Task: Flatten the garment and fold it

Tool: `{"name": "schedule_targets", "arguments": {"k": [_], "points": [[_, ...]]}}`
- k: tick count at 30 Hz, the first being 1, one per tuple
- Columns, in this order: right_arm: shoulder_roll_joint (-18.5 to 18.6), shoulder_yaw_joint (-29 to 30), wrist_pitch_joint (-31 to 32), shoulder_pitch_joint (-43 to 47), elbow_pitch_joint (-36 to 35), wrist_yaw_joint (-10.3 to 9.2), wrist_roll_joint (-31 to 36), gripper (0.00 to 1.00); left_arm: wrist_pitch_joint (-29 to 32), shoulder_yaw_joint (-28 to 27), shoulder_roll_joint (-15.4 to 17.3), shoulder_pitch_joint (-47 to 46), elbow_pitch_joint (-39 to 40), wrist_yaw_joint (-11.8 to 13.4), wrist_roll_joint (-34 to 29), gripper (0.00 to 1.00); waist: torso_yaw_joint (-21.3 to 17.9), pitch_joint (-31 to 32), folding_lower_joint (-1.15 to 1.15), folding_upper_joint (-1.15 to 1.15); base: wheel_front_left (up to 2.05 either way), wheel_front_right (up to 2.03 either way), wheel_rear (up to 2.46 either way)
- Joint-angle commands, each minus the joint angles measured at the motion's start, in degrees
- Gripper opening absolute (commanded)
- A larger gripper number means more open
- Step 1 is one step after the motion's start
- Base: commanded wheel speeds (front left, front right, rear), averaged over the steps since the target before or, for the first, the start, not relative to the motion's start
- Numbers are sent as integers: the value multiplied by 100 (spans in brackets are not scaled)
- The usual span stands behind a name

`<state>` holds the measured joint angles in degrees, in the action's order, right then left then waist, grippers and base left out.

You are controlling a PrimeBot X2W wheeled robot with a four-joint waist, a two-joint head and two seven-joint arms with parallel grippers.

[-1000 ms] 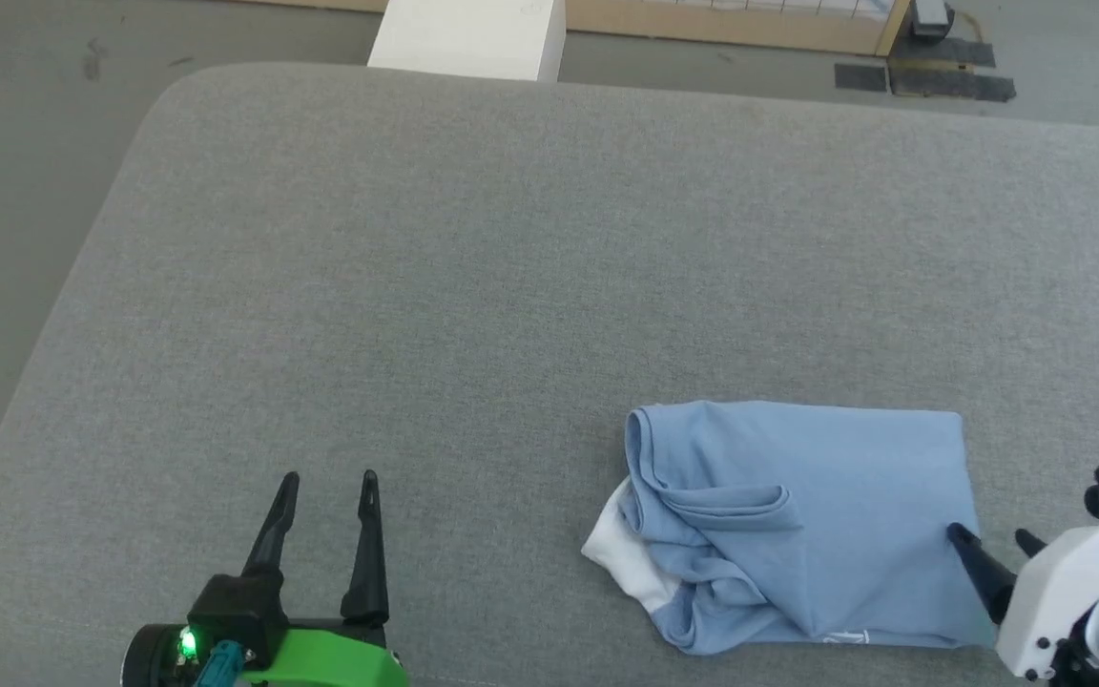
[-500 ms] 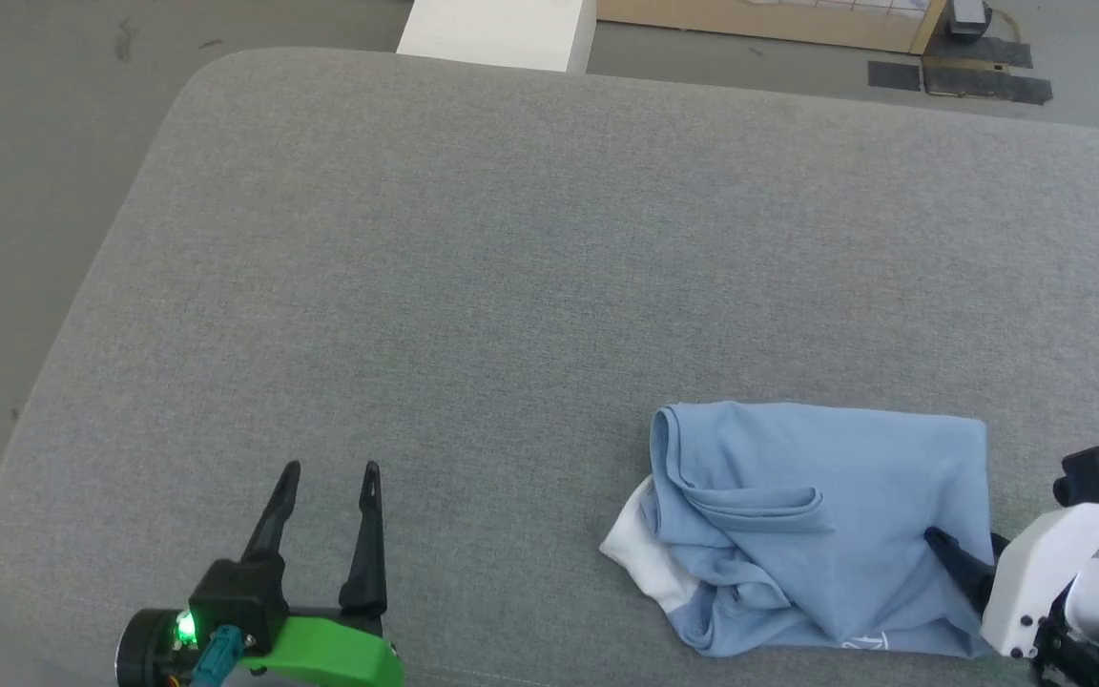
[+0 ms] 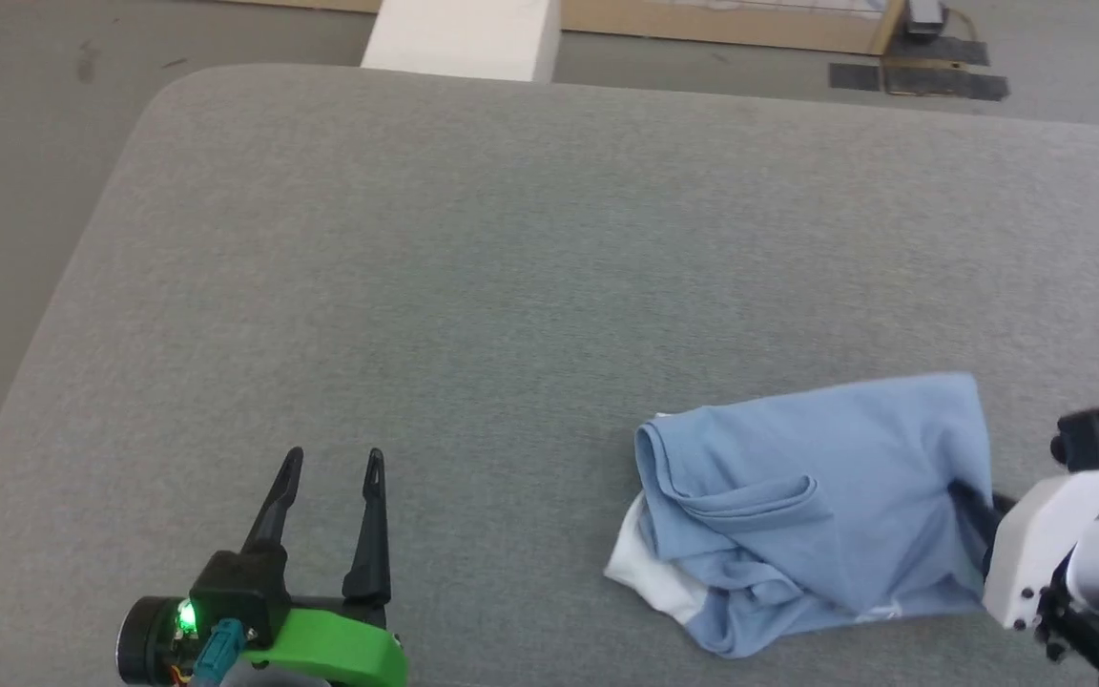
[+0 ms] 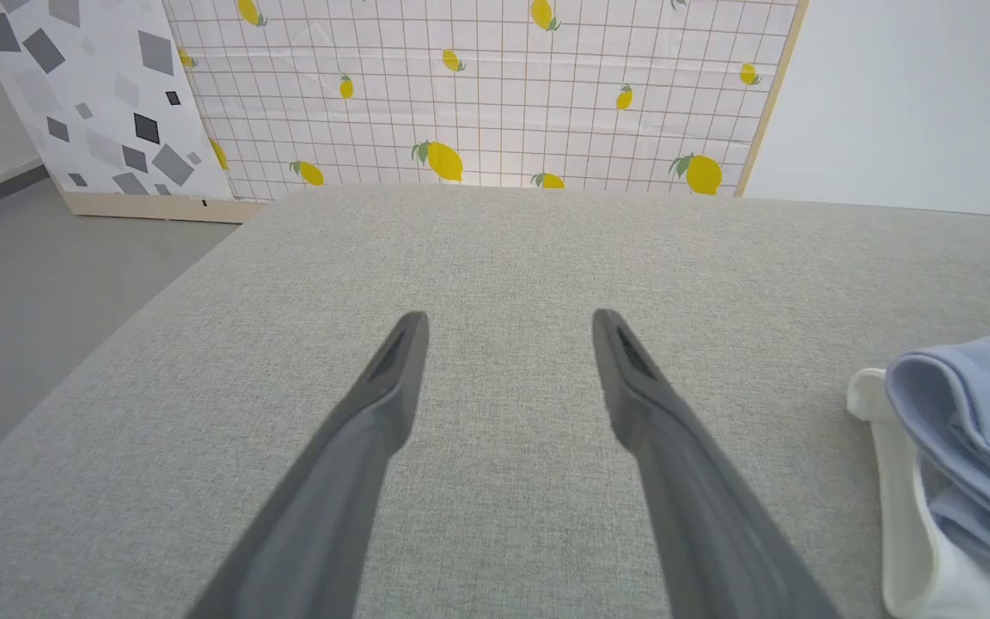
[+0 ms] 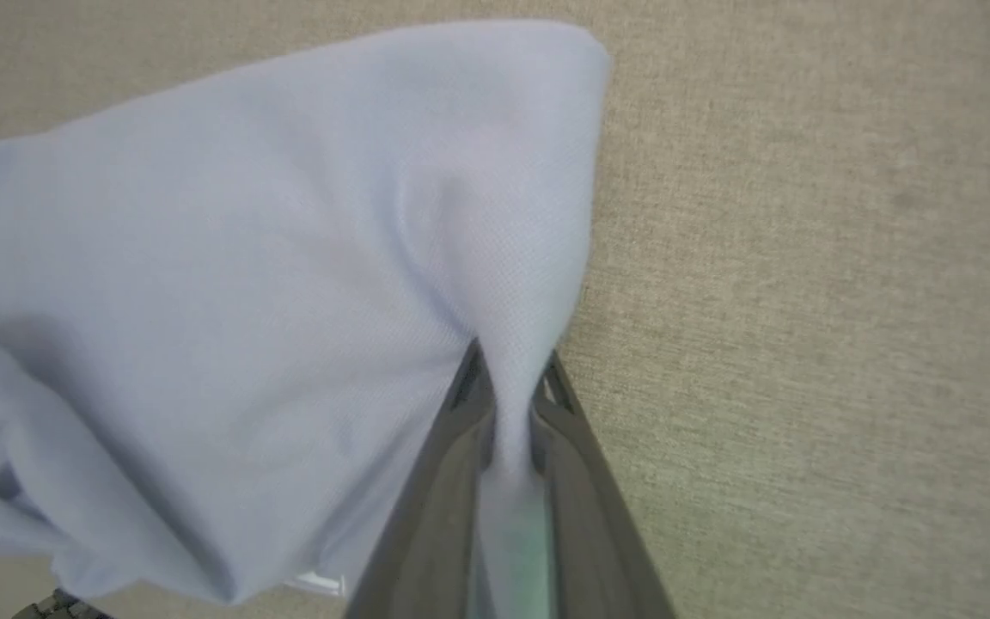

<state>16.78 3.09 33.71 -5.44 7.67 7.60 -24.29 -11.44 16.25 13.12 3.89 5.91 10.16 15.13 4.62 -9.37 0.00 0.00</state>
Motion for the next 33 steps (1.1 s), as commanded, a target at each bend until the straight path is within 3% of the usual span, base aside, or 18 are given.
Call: {"name": "schedule_targets", "arguments": {"k": [1,16,26,33], "points": [[118,-56,-74,-175,-103,-11,57,0,-22,15,19,-135,31,13,-55,100,-160,-18,0,0,0,0,0],[1095,-354,-87,-1339,-41,-11,384,0,160,79,128,-605,247,33,-204,100,-1211,-370,0,0,0,0,0],[1745,-464,-386,-2192,482,-11,788,0,330,207,224,-1006,436,-9,-384,100,-1802,-615,0,0,0,0,0],[1998,-510,-736,-2784,1001,-11,1023,0,498,291,302,-1346,587,-33,-552,100,-2036,-956,0,0,0,0,0]]}}
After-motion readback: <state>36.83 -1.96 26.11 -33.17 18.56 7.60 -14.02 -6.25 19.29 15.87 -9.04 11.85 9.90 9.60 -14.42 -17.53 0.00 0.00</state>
